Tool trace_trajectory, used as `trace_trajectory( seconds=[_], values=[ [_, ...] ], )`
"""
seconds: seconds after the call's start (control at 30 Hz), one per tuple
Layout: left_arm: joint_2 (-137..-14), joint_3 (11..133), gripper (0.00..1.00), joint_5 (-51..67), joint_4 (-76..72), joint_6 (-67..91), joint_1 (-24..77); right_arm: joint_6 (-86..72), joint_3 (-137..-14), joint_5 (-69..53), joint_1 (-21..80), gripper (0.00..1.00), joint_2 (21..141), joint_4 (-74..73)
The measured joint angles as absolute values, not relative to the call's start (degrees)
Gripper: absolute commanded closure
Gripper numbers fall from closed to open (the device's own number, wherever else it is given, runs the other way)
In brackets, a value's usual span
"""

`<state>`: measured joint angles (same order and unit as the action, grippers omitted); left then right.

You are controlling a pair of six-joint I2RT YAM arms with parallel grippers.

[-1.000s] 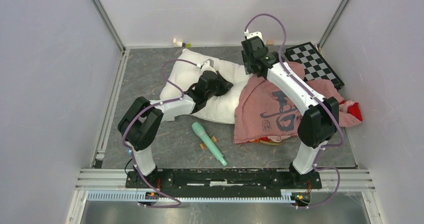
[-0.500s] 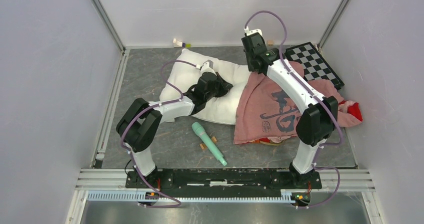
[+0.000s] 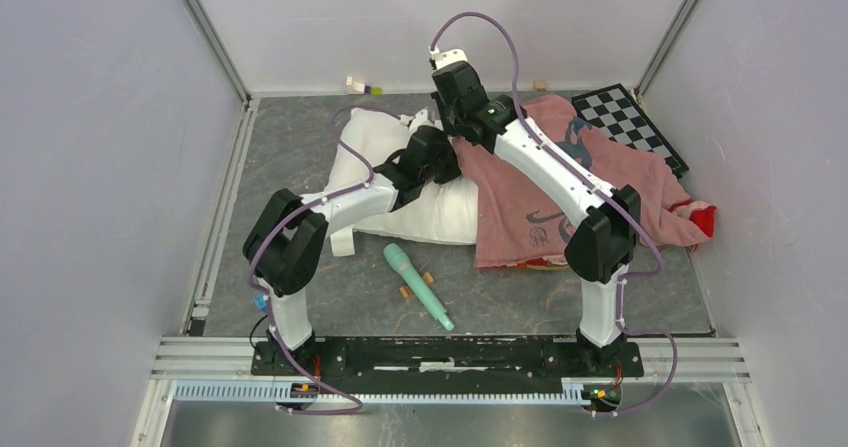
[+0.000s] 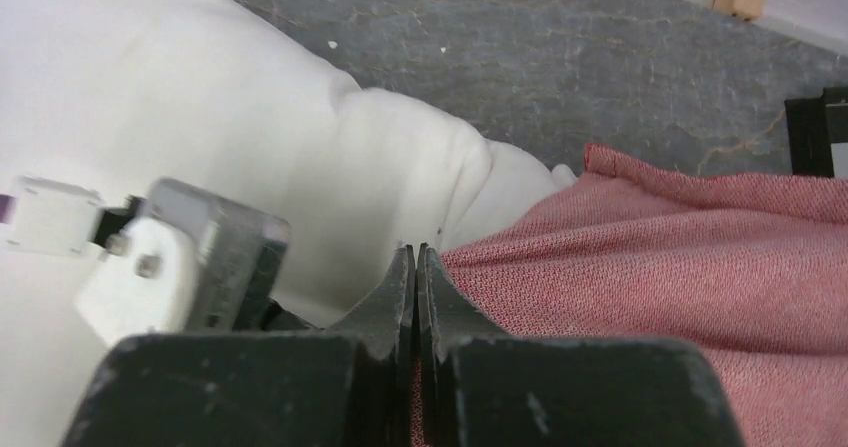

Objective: Put the pillow into the pillowcase

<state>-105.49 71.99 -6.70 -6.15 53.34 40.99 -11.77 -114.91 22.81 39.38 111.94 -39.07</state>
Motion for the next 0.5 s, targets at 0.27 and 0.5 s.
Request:
trace_trajectory(
  seconds=[0.27,0.5],
  values=[
    [-107.96,78.54,0.66,-3.77,-0.78,53.36,38.83,-11.07,-113.65,21.52,38.3,0.29,110.39,-37.01],
    [-102.5,79.15,0.23,-2.46,5.04,49.5,39.53,-11.46,-99.31,23.16,39.64,0.22,93.41,-34.37]
  ],
)
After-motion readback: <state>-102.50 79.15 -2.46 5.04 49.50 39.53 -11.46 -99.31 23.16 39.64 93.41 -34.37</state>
